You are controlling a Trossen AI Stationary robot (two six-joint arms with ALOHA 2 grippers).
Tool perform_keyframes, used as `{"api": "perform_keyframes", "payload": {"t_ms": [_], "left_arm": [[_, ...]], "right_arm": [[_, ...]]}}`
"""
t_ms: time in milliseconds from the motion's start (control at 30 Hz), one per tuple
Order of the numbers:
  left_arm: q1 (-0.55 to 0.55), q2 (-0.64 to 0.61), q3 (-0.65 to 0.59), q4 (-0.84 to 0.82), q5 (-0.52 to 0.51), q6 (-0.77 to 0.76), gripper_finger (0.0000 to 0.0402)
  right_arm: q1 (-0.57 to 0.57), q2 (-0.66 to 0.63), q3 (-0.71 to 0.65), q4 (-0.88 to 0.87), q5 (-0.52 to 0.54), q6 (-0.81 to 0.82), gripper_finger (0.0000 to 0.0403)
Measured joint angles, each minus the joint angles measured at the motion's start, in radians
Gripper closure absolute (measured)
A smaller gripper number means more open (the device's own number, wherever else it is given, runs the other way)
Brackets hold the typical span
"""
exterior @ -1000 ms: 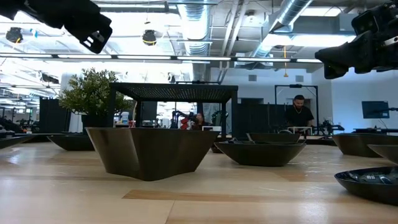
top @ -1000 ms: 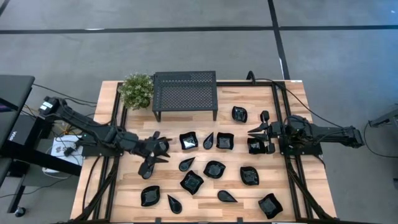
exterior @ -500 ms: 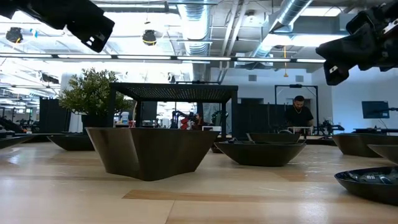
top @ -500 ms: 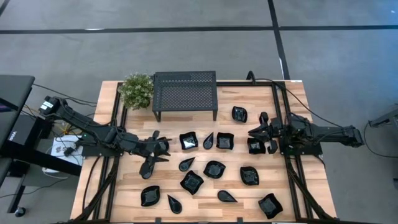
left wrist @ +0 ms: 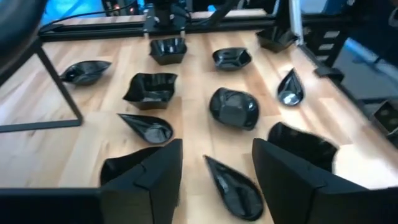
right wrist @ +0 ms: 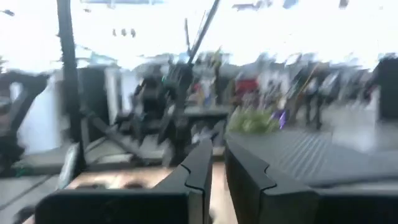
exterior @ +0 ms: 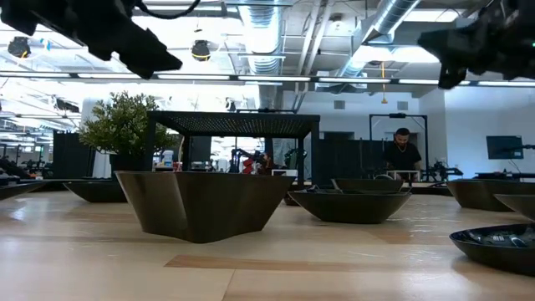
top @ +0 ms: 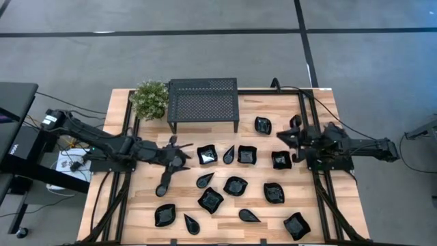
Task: Pick & Place Mini shaped plates
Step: Put the black distorted square plate on the shelf
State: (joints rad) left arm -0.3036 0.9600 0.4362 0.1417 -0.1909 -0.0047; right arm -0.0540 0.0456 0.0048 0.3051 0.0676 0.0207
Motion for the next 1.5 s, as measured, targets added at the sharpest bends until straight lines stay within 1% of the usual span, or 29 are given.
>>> {"api": "perform_keyframes", "payload": {"t_ms": [100, 200, 267, 367, 467, 533, 600, 733, 900, 1033, 1100, 1200, 1367, 1500], "left_arm": [[0.018, -0.002, 0.0, 0.002, 0.0, 0.001, 0.0205], [0.029, -0.005, 0.0, 0.004, 0.0, 0.001, 0.0211], [0.036, -0.005, 0.0, 0.008, 0.0, 0.001, 0.0214], [0.047, -0.005, 0.0, 0.023, 0.0, 0.001, 0.0219], [0.061, -0.005, 0.0, 0.042, 0.0, 0.001, 0.0222], [0.071, -0.005, 0.0, 0.061, 0.0, 0.001, 0.0222], [0.08, -0.005, 0.0, 0.078, 0.0, 0.001, 0.0222], [0.088, -0.005, 0.0, 0.102, 0.0, 0.001, 0.0224], [0.087, -0.005, 0.0, 0.103, 0.0, 0.001, 0.0227], [0.087, -0.004, 0.0, 0.106, 0.0, -0.003, 0.0227], [0.087, -0.004, 0.0, 0.106, 0.0, -0.003, 0.0229], [0.087, -0.004, 0.0, 0.106, 0.001, -0.031, 0.0232], [0.087, -0.003, 0.0, 0.106, 0.001, -0.081, 0.0237], [0.087, -0.003, 0.0, 0.106, 0.001, -0.086, 0.024]], "right_arm": [[0.003, 0.0, 0.0, 0.034, 0.008, 0.004, 0.036], [0.014, 0.006, 0.0, 0.036, 0.008, 0.03, 0.0347], [0.024, 0.033, 0.0, 0.062, 0.008, 0.031, 0.0332], [0.042, 0.106, 0.002, 0.158, 0.009, 0.039, 0.0306], [0.072, 0.218, 0.031, 0.185, 0.011, 0.061, 0.0281], [0.097, 0.317, 0.062, 0.216, 0.013, 0.067, 0.027], [0.129, 0.43, 0.107, 0.241, 0.016, 0.07, 0.0265], [0.192, 0.669, 0.225, 0.209, 0.055, 0.057, 0.0268], [0.227, 0.952, 0.393, 0.083, 0.065, 0.06, 0.0272], [0.221, 1.14, 0.514, -0.042, 0.065, 0.059, 0.027], [0.212, 1.215, 0.567, -0.117, 0.065, 0.067, 0.0267], [0.208, 1.298, 0.652, -0.259, 0.065, 0.124, 0.0262], [0.21, 1.392, 0.785, -0.524, 0.065, 0.236, 0.026], [0.211, 1.46, 0.834, -0.632, 0.064, 0.323, 0.0269]]}}
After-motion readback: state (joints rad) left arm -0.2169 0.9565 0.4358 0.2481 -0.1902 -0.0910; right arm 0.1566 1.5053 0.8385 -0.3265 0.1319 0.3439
